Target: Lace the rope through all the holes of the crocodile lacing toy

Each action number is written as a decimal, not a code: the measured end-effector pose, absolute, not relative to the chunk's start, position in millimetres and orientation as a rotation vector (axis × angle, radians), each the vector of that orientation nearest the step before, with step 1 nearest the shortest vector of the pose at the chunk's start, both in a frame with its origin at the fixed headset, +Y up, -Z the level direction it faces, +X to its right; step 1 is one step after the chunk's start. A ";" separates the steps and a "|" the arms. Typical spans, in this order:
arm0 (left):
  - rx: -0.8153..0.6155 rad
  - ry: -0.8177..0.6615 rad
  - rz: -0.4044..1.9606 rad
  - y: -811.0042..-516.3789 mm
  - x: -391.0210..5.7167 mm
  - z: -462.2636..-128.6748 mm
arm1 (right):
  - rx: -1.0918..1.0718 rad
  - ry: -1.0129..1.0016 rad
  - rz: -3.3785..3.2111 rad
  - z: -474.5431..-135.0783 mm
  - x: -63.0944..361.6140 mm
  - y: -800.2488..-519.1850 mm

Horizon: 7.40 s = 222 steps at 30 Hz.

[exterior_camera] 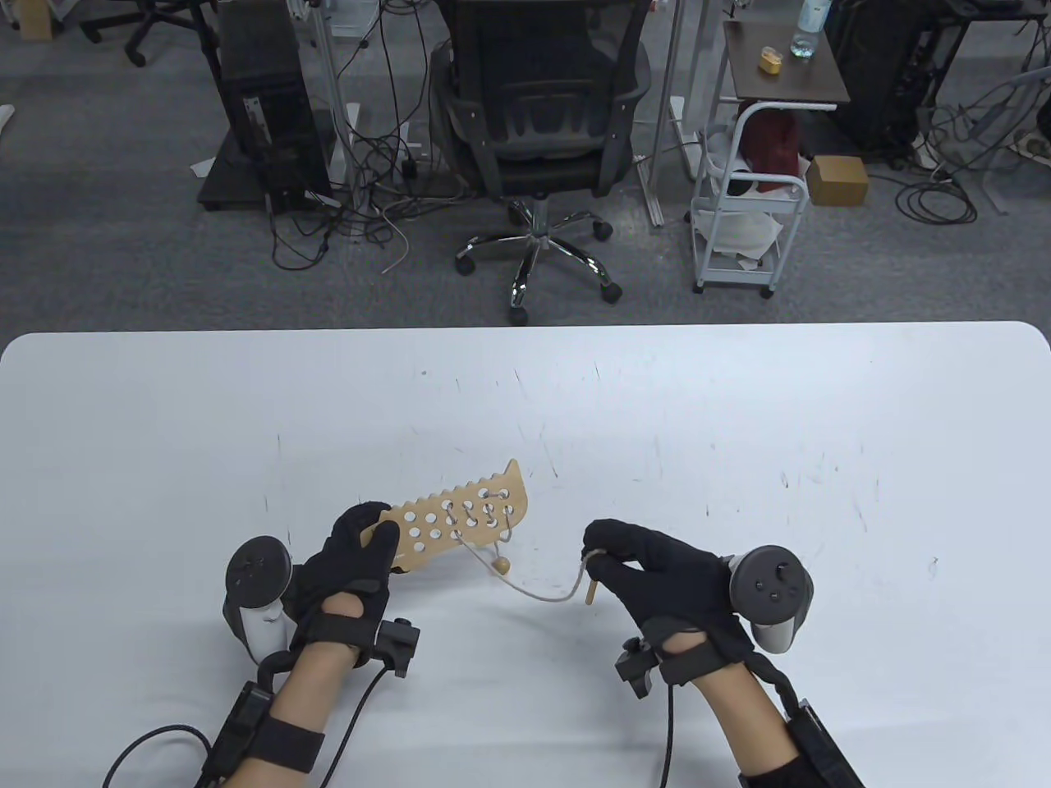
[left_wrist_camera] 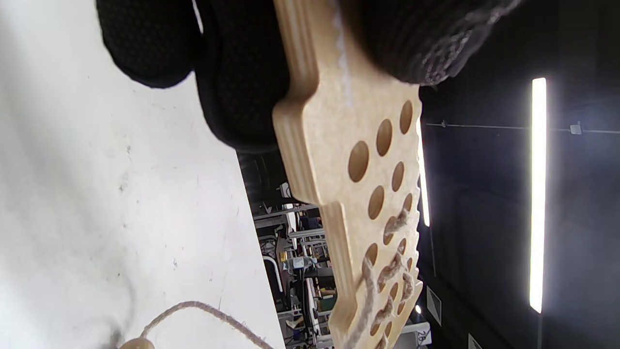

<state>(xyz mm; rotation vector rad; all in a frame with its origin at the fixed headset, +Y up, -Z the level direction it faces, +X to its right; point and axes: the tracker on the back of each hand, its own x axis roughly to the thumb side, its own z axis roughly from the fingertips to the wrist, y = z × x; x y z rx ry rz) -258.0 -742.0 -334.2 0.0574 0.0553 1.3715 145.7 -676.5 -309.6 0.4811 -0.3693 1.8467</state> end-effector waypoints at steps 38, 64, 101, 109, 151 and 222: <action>-0.117 -0.173 1.272 -734.4 -190.0 -305.5 | 0.655 -0.588 2.014 -280.6 113.6 -665.2; -0.127 -0.225 1.266 -733.0 -183.3 -302.4 | 0.842 -0.658 2.245 -269.8 91.8 -666.5; -0.058 -0.360 1.170 -723.9 -172.9 -296.3 | 0.792 -0.476 2.430 -272.1 80.7 -676.8; -0.028 -0.306 1.196 -721.1 -184.1 -300.2 | 0.723 -0.539 2.373 -274.7 93.7 -667.7; -0.008 -0.328 1.454 -705.7 -212.4 -307.6 | 0.308 -0.263 2.129 -314.5 141.9 -696.6; -0.027 -0.341 1.518 -705.5 -203.5 -303.4 | 0.410 -0.148 1.873 -314.8 129.4 -702.4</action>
